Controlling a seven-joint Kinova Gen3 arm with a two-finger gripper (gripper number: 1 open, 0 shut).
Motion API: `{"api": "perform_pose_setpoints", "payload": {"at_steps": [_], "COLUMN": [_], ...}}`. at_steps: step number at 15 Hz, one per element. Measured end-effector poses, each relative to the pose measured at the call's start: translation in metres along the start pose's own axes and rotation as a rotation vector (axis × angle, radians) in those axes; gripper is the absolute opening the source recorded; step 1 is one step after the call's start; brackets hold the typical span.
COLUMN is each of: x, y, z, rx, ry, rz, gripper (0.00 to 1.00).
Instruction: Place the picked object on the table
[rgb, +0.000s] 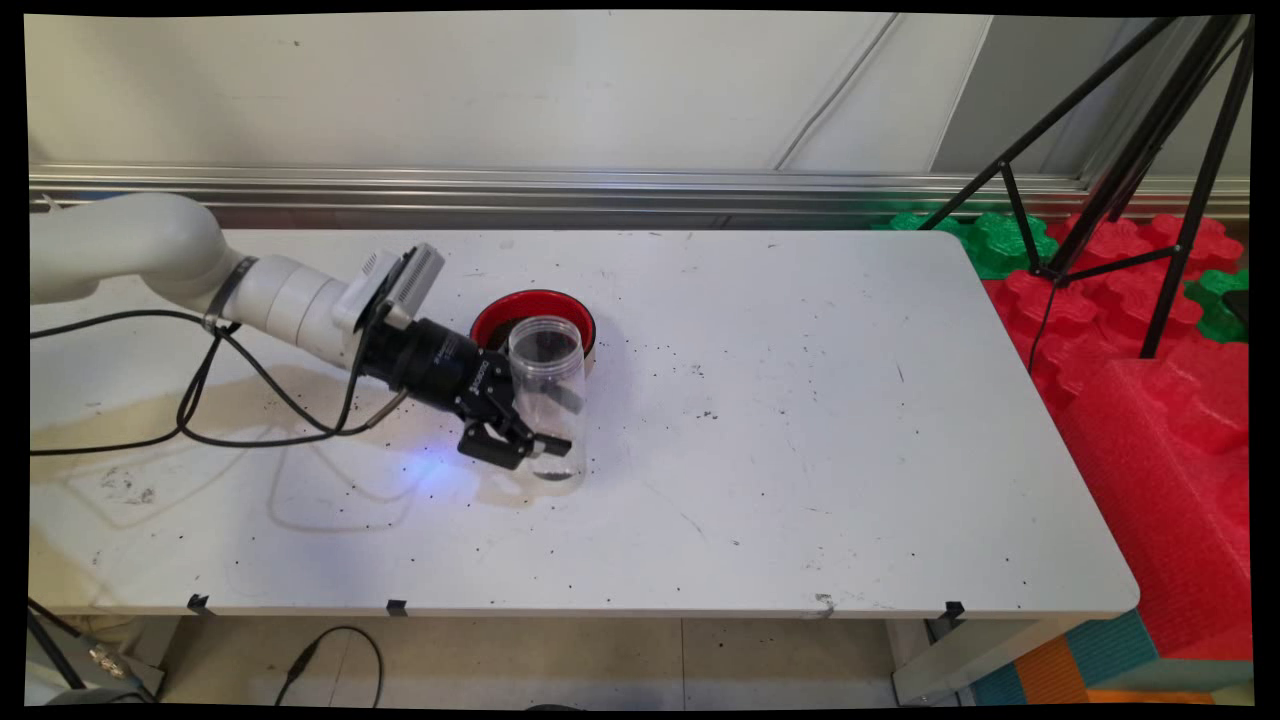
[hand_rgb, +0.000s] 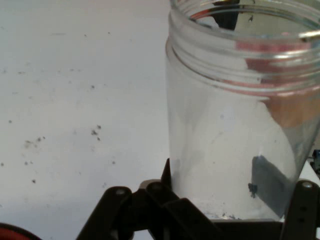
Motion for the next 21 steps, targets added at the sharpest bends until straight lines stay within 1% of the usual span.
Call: {"api": "perform_pose_setpoints", "payload": {"at_steps": [7,18,19,21], "x": [-0.018,-0.032,-0.032,-0.034], "y": [0.008,0.014,0.015,0.016], "z": [0.008,0.010,0.010,0.010], "rx": [-0.013,-0.018,-0.019,-0.019], "ry": [-0.029,-0.047,-0.048,-0.049], "rz": [0.003,0.015,0.016,0.018], "gripper": [0.00,0.00,1.00,1.00]}}
